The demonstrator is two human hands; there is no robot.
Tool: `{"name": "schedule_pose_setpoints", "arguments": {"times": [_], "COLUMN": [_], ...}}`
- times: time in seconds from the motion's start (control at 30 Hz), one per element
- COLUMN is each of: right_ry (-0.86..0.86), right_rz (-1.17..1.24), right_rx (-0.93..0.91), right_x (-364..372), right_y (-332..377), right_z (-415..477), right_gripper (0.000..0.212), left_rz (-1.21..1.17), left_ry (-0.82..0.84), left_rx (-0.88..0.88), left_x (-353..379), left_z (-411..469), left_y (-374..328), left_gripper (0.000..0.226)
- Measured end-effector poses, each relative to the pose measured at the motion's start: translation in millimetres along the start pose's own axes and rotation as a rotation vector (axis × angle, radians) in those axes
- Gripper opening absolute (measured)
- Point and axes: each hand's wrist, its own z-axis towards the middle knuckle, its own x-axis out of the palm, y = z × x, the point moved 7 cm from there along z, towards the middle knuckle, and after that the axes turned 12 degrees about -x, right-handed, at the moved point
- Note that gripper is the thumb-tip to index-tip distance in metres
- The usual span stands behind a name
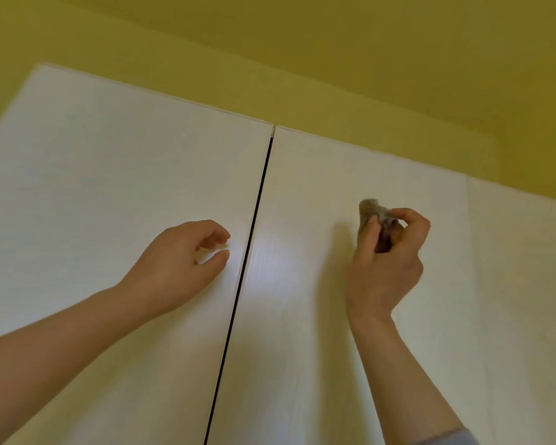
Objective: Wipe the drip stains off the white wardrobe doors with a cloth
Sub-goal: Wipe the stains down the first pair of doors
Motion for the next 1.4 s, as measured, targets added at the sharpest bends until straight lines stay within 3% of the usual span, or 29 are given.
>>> {"name": "schedule_pose_setpoints", "arguments": {"times": [0.1, 0.27, 0.37, 0.47, 0.53, 0.63, 0.67, 0.73, 0.8, 0.9, 1.0, 1.17, 1.27, 1.4], "right_ry": [0.286, 0.442, 0.614, 0.786, 0.797, 0.823, 0.8, 0.845, 0.803, 0.742, 0.753, 0.801, 0.815, 0.766], "right_rz": [-0.116, 0.123, 0.176, 0.069, -0.06, -0.005, 0.024, 0.174, 0.158, 0.186, 0.018, -0.115, -0.167, -0.211], "right_rx": [0.018, 0.013, -0.097, -0.316, -0.504, -0.601, -0.698, -0.523, -0.419, -0.555, -0.858, -0.861, -0.857, -0.765], "right_x": [42.5, 48.0, 47.0, 53.3, 56.3, 57.3, 53.3, 59.5, 61.4, 61.7, 61.6, 68.2, 66.0, 54.9], "right_y": [-3.0, -8.9, -19.7, -17.8, -9.5, 0.2, 10.6, 0.9, -14.4, -11.2, -15.4, -27.4, -25.3, -28.0], "right_z": [-21.8, -40.7, -25.0, -19.6, -14.0, -13.9, -17.7, -25.3, -28.9, -30.1, -42.2, -39.1, -40.1, -50.2], "right_gripper": [0.015, 0.012, 0.03, 0.031, 0.033, 0.024, 0.033, 0.034, 0.025, 0.021, 0.034, 0.042, 0.048, 0.053], "left_rz": [0.01, 0.042, 0.049, 0.046, 0.044, 0.042, 0.039, 0.034, 0.025, 0.016, 0.02, 0.02, 0.029, 0.038], "left_ry": [-0.015, -0.008, -0.003, -0.024, -0.029, -0.032, -0.037, -0.046, -0.05, -0.045, -0.042, -0.037, -0.025, -0.024], "left_rx": [-0.002, -0.01, -0.012, -0.007, -0.001, 0.008, 0.01, 0.01, 0.004, 0.009, 0.023, 0.041, 0.055, 0.077], "left_x": [-1.2, -0.5, 0.9, 0.6, 1.4, 1.1, 0.6, 0.5, 1.8, 2.8, 3.3, 5.8, 6.8, 6.3], "left_z": [0.2, -7.8, -9.7, -9.6, -9.2, -7.5, -6.3, -4.6, -4.1, -4.6, -3.6, -0.4, 0.7, -0.8], "left_y": [-2.3, 8.0, 14.1, 14.7, 14.3, 14.1, 14.9, 16.2, 18.4, 20.7, 22.4, 22.7, 21.0, 21.0], "left_gripper": [0.015, 0.016, 0.015, 0.014, 0.014, 0.014, 0.014, 0.014, 0.014, 0.015, 0.014, 0.014, 0.028, 0.019]}}
